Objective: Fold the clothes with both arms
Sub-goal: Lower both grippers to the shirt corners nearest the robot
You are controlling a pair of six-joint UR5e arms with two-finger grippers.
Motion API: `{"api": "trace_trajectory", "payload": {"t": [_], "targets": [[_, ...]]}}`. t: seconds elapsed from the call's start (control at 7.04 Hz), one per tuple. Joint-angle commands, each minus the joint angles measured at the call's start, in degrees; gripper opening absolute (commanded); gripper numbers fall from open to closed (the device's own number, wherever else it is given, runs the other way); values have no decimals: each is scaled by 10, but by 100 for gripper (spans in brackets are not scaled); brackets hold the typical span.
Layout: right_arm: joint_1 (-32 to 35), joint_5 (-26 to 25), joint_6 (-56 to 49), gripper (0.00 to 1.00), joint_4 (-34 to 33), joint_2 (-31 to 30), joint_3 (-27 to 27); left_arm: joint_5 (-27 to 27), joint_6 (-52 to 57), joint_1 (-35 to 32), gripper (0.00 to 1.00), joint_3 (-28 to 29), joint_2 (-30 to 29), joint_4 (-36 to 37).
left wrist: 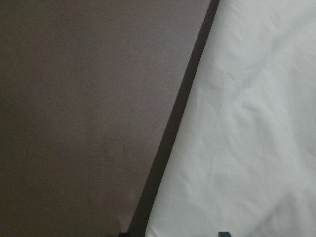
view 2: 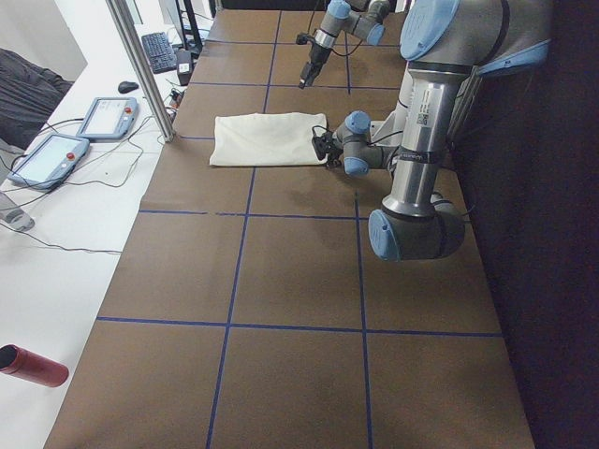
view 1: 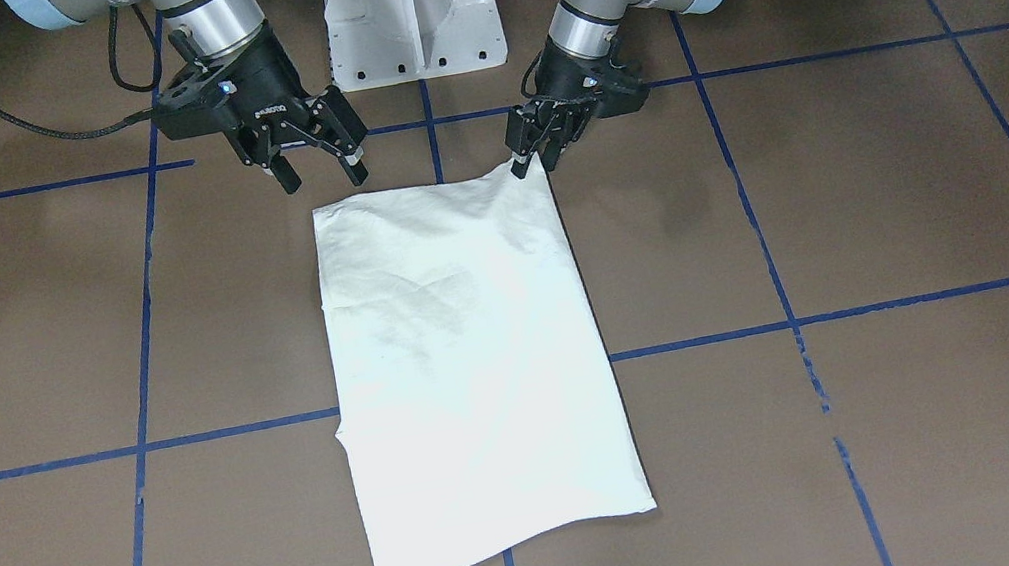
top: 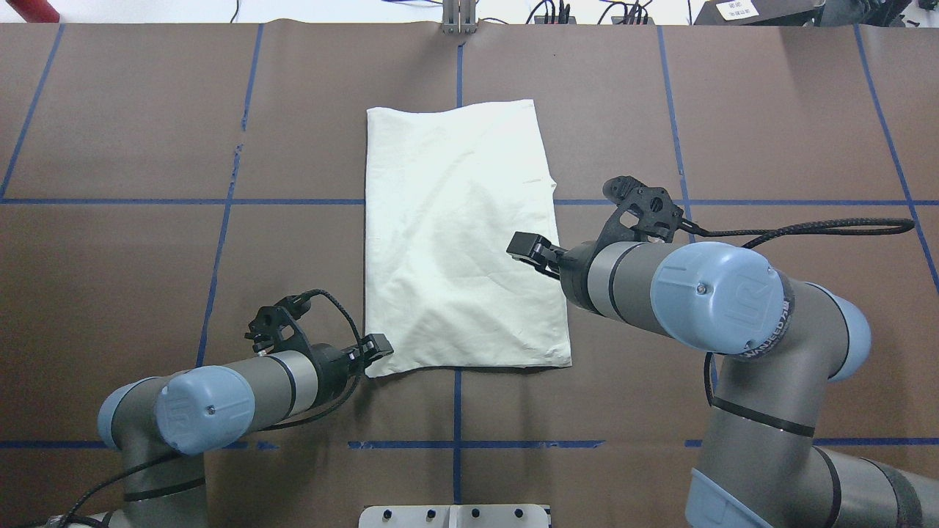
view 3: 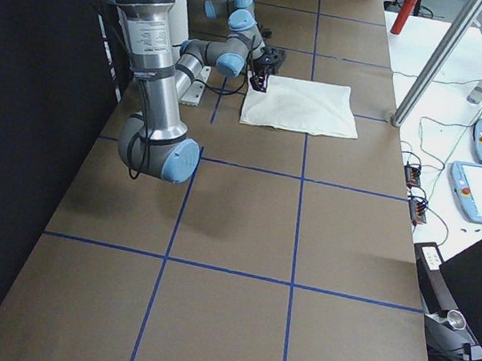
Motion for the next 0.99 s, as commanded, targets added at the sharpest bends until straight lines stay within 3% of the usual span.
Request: {"api": "trace_trajectory", "payload": {"t": [0.0,0.14,0.28,0.43,0.57,0.85], "targets": [[-1,0,0,100,0,-1,0,0,0,7,57,0,-1,0],[-1,-1,0,100,0,-1,0,0,0,8,57,0,-1,0],[-1,-1,1,100,0,-1,0,0,-1,8,48,0,-2,0],[-1,-1,1,100,0,-2,-3,4,0,8,11,-1,-4,0],[-2,-8,7,100,0,-3,-8,4,3,7,0,-1,-4,0],[-31,-28,94,97,-18,-1,-14,5,5,3,0,-5,-4,0]]}}
